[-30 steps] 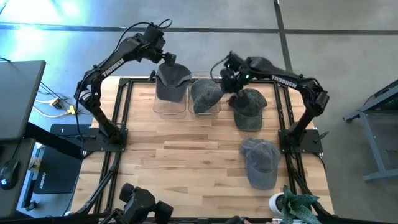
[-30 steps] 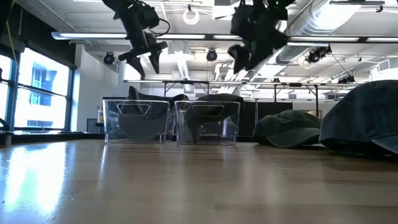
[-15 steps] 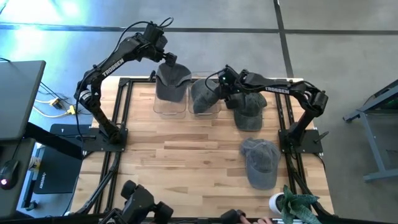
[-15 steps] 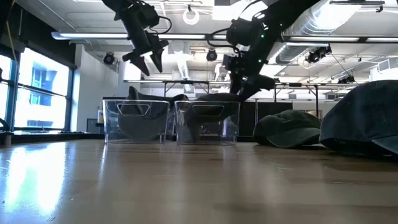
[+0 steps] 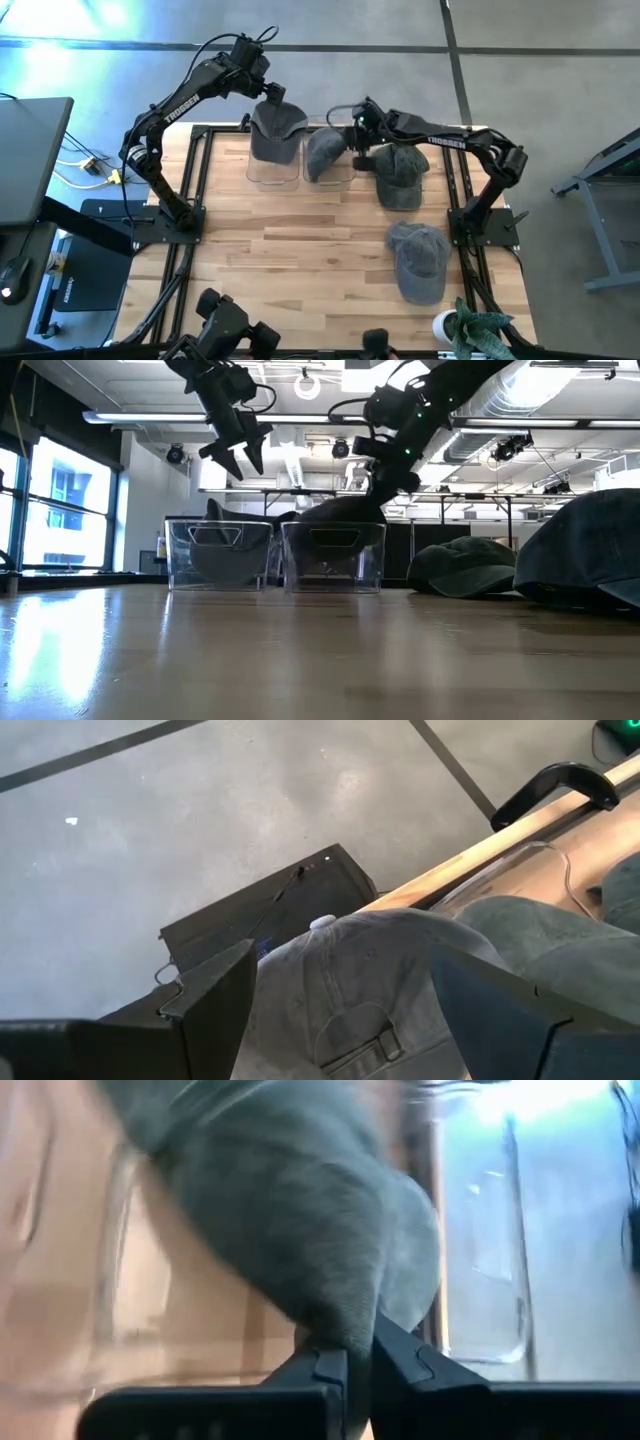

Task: Pick & Place hat
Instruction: Adjust the black cap

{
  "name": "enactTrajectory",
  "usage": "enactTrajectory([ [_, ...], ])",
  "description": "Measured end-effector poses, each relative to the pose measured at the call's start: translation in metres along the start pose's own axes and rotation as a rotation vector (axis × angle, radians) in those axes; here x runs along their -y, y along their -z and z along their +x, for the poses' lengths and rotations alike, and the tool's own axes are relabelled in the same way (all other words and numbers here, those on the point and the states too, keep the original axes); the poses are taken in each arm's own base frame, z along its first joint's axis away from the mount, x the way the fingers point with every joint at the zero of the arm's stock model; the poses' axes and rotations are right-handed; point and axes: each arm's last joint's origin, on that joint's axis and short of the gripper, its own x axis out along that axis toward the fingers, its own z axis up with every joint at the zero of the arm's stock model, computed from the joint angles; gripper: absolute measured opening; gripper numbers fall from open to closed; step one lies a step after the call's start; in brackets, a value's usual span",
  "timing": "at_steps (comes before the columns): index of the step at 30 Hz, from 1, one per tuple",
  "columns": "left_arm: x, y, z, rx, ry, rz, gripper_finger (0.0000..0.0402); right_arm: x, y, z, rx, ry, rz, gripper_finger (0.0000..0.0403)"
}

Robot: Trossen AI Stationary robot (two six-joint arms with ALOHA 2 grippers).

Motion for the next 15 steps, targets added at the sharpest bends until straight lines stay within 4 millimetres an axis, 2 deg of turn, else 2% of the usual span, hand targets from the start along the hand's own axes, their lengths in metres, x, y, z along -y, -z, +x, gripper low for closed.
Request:
enactTrajectory([
  [9,0.0,0.0,0.0,-0.001,-0.001,-0.028,0.0292,0.056,-0.004,-0.03,0.106,0.047,0.489,0.0007],
  [15,0.002,-0.003,0.0,0.021,0.054,-0.05,0.0292,0.088,0.004,-0.045,0.175,0.003,0.815,0.0004],
])
